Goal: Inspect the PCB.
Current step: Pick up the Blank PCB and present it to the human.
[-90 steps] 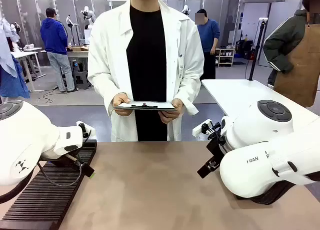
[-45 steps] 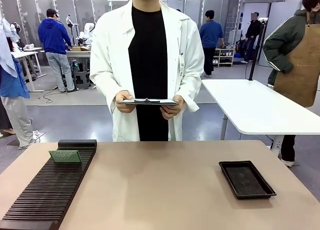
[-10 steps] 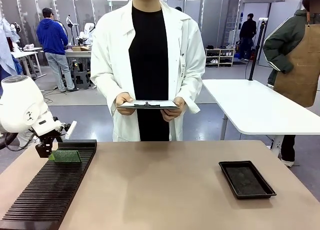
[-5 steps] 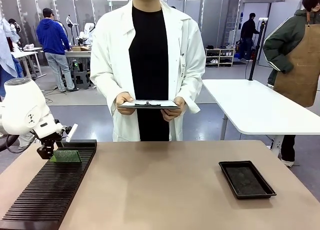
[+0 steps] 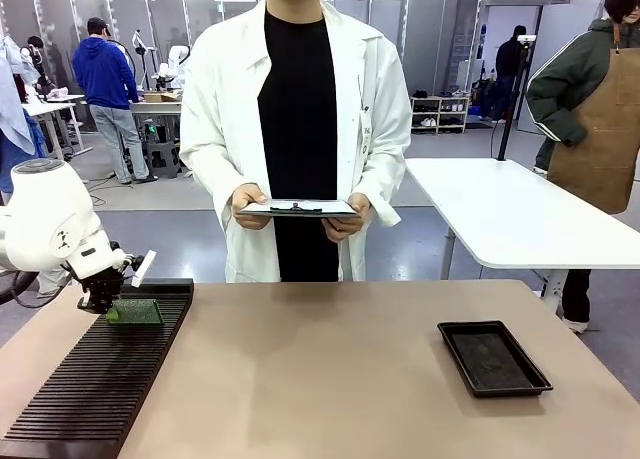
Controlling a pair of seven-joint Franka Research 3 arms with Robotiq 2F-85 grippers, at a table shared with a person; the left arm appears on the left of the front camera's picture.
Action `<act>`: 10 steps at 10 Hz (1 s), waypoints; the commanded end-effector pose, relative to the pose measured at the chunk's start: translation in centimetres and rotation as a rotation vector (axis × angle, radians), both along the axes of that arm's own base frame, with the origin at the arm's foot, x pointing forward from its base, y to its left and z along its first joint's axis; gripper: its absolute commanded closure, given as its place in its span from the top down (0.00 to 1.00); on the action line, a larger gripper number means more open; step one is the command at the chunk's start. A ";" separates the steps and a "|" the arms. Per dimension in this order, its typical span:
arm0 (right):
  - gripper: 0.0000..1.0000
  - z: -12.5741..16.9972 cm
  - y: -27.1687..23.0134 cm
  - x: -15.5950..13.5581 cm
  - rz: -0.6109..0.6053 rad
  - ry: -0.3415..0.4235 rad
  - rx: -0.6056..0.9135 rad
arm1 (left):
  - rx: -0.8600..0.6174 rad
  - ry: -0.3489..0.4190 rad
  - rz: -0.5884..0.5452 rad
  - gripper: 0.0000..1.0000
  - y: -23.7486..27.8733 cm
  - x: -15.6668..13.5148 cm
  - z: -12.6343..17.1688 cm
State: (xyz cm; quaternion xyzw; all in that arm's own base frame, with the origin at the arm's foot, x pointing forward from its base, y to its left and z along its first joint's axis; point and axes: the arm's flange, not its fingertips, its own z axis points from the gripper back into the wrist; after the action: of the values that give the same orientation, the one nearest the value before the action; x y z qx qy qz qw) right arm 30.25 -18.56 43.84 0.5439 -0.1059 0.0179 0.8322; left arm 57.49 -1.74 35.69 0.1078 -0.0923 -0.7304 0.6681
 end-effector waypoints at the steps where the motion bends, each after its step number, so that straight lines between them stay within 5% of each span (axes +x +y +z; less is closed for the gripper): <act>1: 1.00 0.2 -0.1 0.1 0.005 -0.014 0.010 | 0.008 0.003 0.018 0.00 0.0 0.0 0.4; 6: 1.00 0.2 -0.1 0.1 0.005 -0.014 0.010 | -0.046 0.027 0.087 0.00 -0.2 -0.6 3.2; 10: 1.00 0.2 -0.1 0.1 0.005 -0.014 0.010 | -0.285 0.206 0.331 0.00 1.8 -2.1 10.2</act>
State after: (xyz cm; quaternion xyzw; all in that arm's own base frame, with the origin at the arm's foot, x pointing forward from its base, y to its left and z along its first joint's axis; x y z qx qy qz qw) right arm 30.26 -18.55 43.84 0.5439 -0.1056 0.0180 0.8323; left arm 54.68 -1.11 45.07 -0.0030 -0.1073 -0.6417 0.7594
